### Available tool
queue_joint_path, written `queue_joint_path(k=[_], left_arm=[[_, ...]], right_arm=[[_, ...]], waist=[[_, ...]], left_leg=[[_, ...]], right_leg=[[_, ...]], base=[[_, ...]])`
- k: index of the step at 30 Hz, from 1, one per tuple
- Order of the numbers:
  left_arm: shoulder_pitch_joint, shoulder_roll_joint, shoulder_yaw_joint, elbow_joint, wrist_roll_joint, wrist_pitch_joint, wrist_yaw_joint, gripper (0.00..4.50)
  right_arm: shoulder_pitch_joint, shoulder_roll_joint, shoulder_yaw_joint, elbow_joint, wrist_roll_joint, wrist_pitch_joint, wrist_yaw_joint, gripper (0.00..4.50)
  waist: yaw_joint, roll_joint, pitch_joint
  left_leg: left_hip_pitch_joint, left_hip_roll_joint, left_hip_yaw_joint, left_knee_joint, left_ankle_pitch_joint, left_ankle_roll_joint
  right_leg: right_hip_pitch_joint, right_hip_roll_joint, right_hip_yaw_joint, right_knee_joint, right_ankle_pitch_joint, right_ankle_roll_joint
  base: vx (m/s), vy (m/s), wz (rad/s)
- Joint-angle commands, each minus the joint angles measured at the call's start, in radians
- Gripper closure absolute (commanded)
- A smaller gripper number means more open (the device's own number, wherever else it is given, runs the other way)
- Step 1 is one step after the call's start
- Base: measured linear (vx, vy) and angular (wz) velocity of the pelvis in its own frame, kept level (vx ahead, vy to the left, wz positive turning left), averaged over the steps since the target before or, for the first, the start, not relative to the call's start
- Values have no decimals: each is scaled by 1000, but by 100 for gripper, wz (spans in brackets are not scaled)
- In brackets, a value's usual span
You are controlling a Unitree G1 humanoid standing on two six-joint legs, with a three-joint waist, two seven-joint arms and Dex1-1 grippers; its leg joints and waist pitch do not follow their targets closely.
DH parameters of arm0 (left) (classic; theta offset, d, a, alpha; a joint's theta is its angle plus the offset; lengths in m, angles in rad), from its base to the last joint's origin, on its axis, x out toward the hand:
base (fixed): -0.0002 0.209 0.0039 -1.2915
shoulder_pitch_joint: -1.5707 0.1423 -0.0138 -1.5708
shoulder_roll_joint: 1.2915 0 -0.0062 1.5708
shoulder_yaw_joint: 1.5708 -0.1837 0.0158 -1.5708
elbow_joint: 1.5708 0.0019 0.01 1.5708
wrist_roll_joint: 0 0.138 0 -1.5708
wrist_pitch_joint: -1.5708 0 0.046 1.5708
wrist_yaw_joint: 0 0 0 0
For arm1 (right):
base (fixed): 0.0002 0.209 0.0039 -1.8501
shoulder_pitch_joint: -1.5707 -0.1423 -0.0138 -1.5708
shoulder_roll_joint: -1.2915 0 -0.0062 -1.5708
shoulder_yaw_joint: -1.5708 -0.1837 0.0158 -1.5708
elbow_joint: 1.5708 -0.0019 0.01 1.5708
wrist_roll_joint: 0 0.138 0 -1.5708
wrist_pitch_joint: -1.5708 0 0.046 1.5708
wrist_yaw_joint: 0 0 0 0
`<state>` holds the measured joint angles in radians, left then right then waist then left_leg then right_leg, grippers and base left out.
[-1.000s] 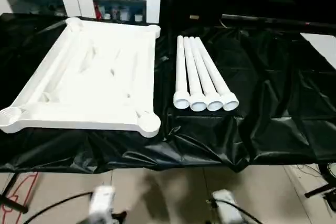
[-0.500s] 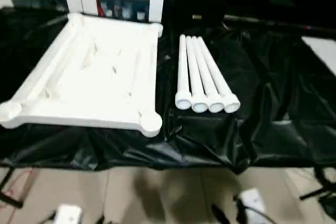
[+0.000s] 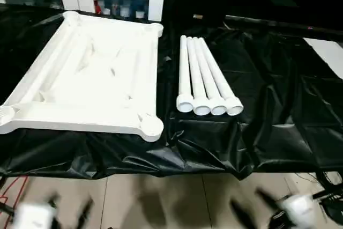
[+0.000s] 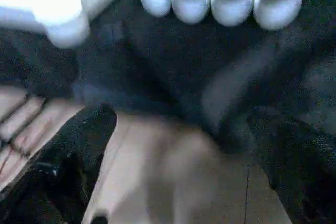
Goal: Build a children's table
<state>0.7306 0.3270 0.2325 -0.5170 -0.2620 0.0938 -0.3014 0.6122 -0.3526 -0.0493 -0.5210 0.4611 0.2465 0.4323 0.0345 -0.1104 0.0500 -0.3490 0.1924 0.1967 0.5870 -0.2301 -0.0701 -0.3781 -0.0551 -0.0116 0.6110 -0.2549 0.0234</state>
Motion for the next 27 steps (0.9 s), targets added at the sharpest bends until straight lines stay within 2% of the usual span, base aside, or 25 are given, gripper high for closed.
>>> queue_joint_path(k=[1,2,4,5,6,7,8,9,10,11,12,13,14,15,16,17,18,19,21,22,23,24,25,26,27], left_arm=[[-71,17,0,-80,-25,57,27,3],[-243,35,-14,-105,-29,126,62,3],[-407,40,-35,-84,-35,162,82,3],[-466,44,-42,-71,-29,199,91,3],[-508,42,-44,-56,-24,198,95,3],[-542,42,-49,-37,-14,203,98,3],[-648,32,-61,38,29,204,118,3],[-669,30,-63,55,38,199,123,3],[-738,30,-80,116,87,205,148,3],[-756,31,-88,132,103,209,156,3],[-788,34,-103,164,135,213,169,3],[-792,35,-106,169,139,213,170,3],[-835,35,-114,226,157,228,194,3],[-849,34,-102,261,144,231,200,3],[-853,30,-94,276,136,236,210,3],[-852,29,-92,279,133,236,210,3],[-843,7,-90,287,125,235,220,3],[-842,2,-95,286,128,235,221,3],[-853,1,-127,316,155,223,196,3],[-872,-6,-139,339,164,221,186,3],[-872,-6,-139,339,164,221,186,3],[-879,-21,-148,339,165,225,194,3],[-884,-24,-152,345,167,224,197,3],[-902,-19,-148,361,160,228,196,3],[-906,-12,-144,371,161,224,191,3]], right_arm=[[-73,-11,-47,-34,41,64,-50,1],[-216,-5,-58,-27,59,113,-95,1],[-352,12,-52,13,36,143,-136,1],[-409,22,-50,32,40,165,-156,1],[-451,34,-45,49,43,182,-173,1],[-484,47,-38,70,39,184,-178,1],[-580,92,-5,147,20,166,-174,1],[-598,101,3,164,14,159,-171,1],[-662,124,35,240,-44,138,-188,1],[-679,127,44,263,-65,134,-197,1],[-713,135,55,312,-95,140,-220,1],[-718,136,56,319,-98,142,-223,1],[-761,168,56,394,-103,141,-259,1],[-777,188,65,423,-98,144,-260,1],[-783,192,81,440,-112,129,-257,1],[-785,192,85,445,-117,128,-258,1],[-793,183,105,481,-156,116,-258,1],[-793,179,106,487,-163,103,-252,1],[-821,184,120,530,-201,55,-241,1],[-846,188,132,553,-219,42,-239,1],[-846,188,132,553,-219,42,-239,1],[-851,182,131,557,-215,43,-228,1],[-858,186,138,561,-218,44,-226,1],[-883,215,165,576,-222,37,-219,1],[-890,235,169,590,-212,28,-212,1]], waist=[[3,16,-11],[-1,27,-12],[-2,32,-22],[1,30,-26],[3,22,-31],[2,17,-34],[1,16,-35],[-1,24,-39],[-1,9,-51],[2,6,-51],[6,9,-51],[6,4,-51],[8,20,-56],[8,21,-54],[13,41,-58],[10,30,-60],[13,32,-61],[16,27,-62],[22,27,-61],[14,24,-62],[26,43,-69],[8,38,-67],[13,52,-60],[12,52,-35],[15,60,-32]], left_leg=[[6,52,-34,-85,-324,17],[15,45,-35,-86,-299,-3],[17,40,-36,-79,-252,-27],[15,38,-32,-72,-218,-36],[7,37,-32,-68,-166,-35],[1,33,-31,-64,-120,-30],[0,32,-31,-66,-130,-31],[6,28,-32,-64,-141,-37],[6,27,-33,-54,-108,-39],[2,28,-33,-55,-82,-40],[2,31,-33,-55,-70,-43],[4,30,-30,-53,-63,-39],[7,27,-28,-50,-38,-44],[6,25,-29,-52,-41,-47],[10,25,-30,-52,-51,-56],[8,26,-29,-49,-45,-56],[7,27,-30,-50,-36,-60],[6,27,-28,-49,-24,-58],[4,27,-26,-49,-17,-46],[-62,-3,-73,-69,1,77],[-34,-5,-81,-58,-15,111],[-35,-7,-99,-48,-64,191],[-35,-3,-104,-57,-124,202],[-39,-3,-105,-68,-358,153],[-30,-2,-102,-62,-405,127]], right_leg=[[3,-52,45,-77,-134,-62],[-4,-44,40,-73,-119,-65],[0,-46,35,-65,-104,-68],[5,-49,36,-61,-74,-68],[16,-51,37,-55,-13,-66],[22,-50,37,-50,38,-61],[19,-49,35,-50,15,-60],[15,-50,35,-51,-19,-63],[17,-54,37,-46,-6,-70],[21,-54,34,-44,19,-76],[21,-56,33,-41,36,-78],[20,-54,34,-43,49,-79],[21,-51,34,-36,113,-92],[20,-49,32,-35,114,-97],[21,-51,33,-32,121,-107],[24,-49,32,-33,142,-112],[28,-48,30,-30,173,-121],[32,-49,30,-28,206,-132],[32,-49,32,-27,222,-140],[86,-73,-24,-28,238,-107],[75,-79,-40,-39,200,-117],[84,-97,-51,-50,154,-155],[96,-104,-66,-65,66,-177],[122,-112,-99,-116,-379,-178],[134,-121,-108,-135,-501,-177]], base=[[0,0,0],[-65,0,2],[-82,0,1],[-63,-4,-3],[-63,-4,-3],[0,0,0],[0,0,0],[0,0,0],[0,0,0],[0,0,0],[0,0,0],[0,0,0],[0,0,0],[0,0,0],[0,0,0],[0,0,0],[0,0,0],[0,0,0],[0,0,0],[-43,-7,19],[-30,-17,50],[-30,-17,50],[10,-16,62],[-8,-7,61],[-8,-7,61]])
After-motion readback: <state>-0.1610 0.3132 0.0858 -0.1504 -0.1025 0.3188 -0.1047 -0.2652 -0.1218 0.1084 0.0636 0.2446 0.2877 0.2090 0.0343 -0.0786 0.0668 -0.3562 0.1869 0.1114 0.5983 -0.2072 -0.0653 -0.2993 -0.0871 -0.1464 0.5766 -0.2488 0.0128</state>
